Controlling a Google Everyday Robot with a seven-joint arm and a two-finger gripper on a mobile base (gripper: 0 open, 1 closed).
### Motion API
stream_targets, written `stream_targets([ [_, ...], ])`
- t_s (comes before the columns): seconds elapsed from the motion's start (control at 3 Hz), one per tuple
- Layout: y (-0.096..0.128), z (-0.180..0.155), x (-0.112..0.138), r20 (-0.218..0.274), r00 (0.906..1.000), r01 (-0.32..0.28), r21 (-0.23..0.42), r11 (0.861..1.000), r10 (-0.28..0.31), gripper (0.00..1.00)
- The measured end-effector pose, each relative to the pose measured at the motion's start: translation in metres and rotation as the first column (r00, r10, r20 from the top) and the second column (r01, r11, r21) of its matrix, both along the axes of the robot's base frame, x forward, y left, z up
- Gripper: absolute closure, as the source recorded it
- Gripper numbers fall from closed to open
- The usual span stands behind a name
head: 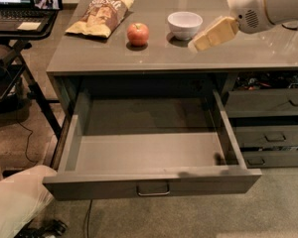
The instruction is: Place apple into top drawer
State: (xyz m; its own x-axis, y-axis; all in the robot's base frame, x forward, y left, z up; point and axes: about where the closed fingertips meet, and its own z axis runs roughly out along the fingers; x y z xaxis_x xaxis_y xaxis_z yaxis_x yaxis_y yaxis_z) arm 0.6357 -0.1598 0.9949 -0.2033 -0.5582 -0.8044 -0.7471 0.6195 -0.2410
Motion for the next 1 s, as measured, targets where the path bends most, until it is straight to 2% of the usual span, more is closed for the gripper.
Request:
stream_targets([
  [0.33,0.021,-0.009,0.032,0.002,1.0000,0.005,0.030,1.000,-0.005,0.00],
  [0.67,0.054,-0.029,0.072,0.003,1.0000,0.002,0.073,0.997,-0.002,0.00],
  [1.0,0.086,-0.050,0.106,0.007,0.9999,0.012,0.150,0.989,-0.013,0.00],
])
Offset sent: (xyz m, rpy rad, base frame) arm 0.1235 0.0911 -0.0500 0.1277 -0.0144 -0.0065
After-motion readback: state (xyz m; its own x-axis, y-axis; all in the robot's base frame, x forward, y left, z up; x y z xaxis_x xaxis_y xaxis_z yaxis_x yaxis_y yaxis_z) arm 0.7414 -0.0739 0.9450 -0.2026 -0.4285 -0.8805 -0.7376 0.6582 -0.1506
